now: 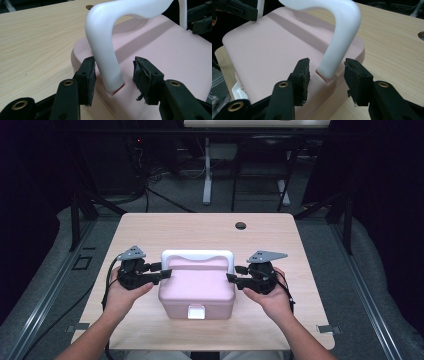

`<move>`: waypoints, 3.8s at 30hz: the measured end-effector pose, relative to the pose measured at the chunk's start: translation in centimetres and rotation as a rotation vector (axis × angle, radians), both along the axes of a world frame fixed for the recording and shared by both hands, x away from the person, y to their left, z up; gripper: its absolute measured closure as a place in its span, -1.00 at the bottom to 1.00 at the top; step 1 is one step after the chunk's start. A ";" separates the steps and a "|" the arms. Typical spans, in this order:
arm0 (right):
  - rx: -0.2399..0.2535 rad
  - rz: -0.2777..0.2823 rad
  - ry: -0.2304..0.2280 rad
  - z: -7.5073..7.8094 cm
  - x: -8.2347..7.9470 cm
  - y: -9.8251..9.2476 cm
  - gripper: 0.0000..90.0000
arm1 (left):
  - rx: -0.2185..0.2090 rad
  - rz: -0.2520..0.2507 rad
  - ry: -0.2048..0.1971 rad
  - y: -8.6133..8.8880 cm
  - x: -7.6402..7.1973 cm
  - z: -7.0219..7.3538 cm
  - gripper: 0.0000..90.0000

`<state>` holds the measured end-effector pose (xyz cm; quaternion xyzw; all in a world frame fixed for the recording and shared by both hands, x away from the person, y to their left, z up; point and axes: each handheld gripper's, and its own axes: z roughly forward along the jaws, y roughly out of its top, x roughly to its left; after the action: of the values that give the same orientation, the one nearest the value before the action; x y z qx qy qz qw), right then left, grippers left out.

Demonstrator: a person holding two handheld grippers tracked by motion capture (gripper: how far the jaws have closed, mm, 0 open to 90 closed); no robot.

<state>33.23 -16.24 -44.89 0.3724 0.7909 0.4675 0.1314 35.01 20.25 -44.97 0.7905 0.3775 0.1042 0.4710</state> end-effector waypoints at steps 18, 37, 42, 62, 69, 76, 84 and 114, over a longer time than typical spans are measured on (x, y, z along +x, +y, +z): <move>-0.018 0.003 -0.039 0.2 -0.1 0.3 0.47 | 0.020 0.006 -0.042 0.0 -0.5 0.1 0.47; -0.034 0.001 -0.058 0.1 -0.8 0.5 0.64 | 0.042 0.006 -0.051 -0.1 -1.1 0.2 0.63; -0.024 0.008 -0.053 0.1 -1.1 0.5 0.64 | 0.040 0.001 -0.043 0.1 -1.4 0.3 0.63; 0.053 0.031 -0.035 1.8 -1.7 0.3 0.66 | 0.007 -0.014 -0.023 0.9 -1.6 2.4 0.63; 0.066 0.030 -0.033 2.2 -1.4 0.2 0.66 | 0.002 -0.021 -0.020 0.9 -1.4 2.6 0.63; 0.076 0.029 -0.033 2.4 -1.4 0.2 0.66 | -0.038 -0.024 -0.028 1.5 -1.7 2.7 0.52; 0.084 0.031 -0.029 2.7 -1.3 0.0 0.66 | -0.028 -0.021 -0.050 2.7 -2.7 3.1 0.55; 0.083 0.026 -0.028 3.2 -0.8 0.0 0.65 | -0.010 -0.032 0.002 3.5 -4.9 -0.1 0.99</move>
<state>32.47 -16.24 -41.64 0.3605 0.7738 0.5066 0.1209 30.09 23.75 -45.08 0.7942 0.3657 0.0941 0.4761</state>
